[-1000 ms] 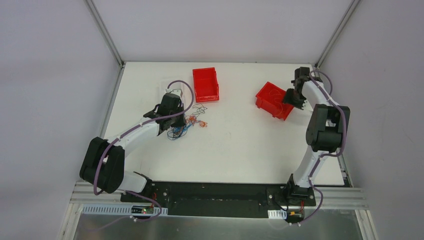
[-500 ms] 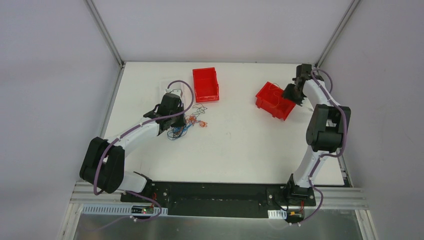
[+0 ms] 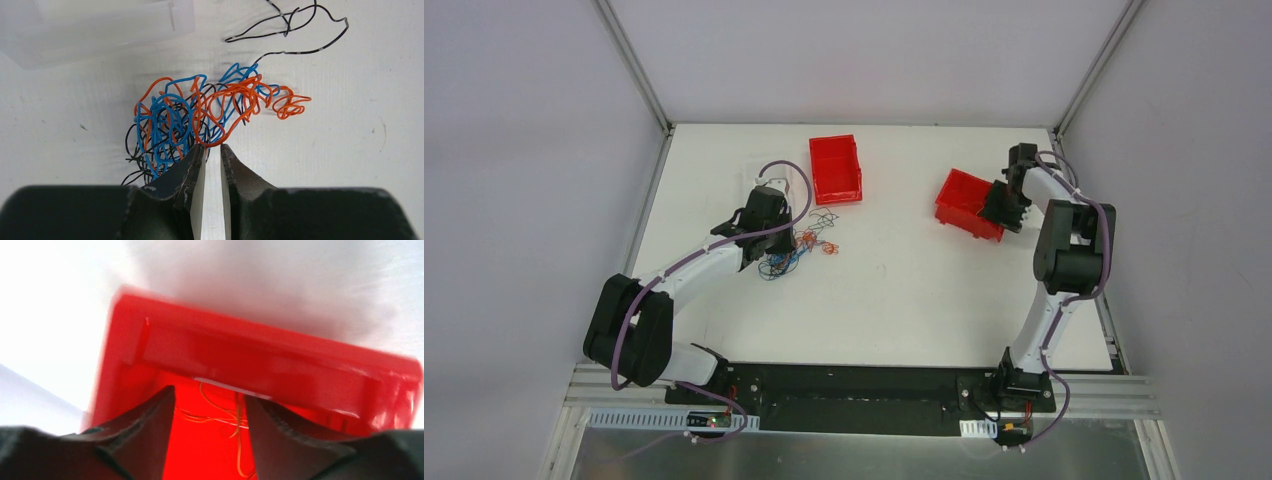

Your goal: Untangle the cables

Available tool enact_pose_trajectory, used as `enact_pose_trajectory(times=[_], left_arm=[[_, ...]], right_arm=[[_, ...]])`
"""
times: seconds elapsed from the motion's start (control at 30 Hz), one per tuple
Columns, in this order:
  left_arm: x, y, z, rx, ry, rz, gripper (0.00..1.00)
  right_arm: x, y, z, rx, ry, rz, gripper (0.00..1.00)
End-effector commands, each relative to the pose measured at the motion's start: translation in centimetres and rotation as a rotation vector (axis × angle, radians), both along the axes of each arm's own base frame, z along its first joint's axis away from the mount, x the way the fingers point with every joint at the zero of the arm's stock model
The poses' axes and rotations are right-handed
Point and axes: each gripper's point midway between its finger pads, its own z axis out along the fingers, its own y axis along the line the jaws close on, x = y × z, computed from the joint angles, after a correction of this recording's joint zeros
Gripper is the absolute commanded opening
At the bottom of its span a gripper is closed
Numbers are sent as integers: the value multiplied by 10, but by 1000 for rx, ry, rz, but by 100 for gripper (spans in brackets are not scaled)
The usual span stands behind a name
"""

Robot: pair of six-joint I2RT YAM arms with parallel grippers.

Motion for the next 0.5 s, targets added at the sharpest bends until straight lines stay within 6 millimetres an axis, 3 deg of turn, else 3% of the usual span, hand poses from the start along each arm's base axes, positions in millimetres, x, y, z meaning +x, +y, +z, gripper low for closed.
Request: enact_pose_trajectory(times=[0.0, 0.3, 0.47], left_arm=[[8, -6, 13, 4, -40, -21, 19], [8, -6, 14, 3, -43, -22, 19], [8, -6, 16, 5, -49, -19, 19]], right_arm=[[5, -10, 52, -69, -79, 13, 63], [-4, -17, 99, -109, -145, -3, 66], [1, -12, 124, -147, -212, 121, 65]])
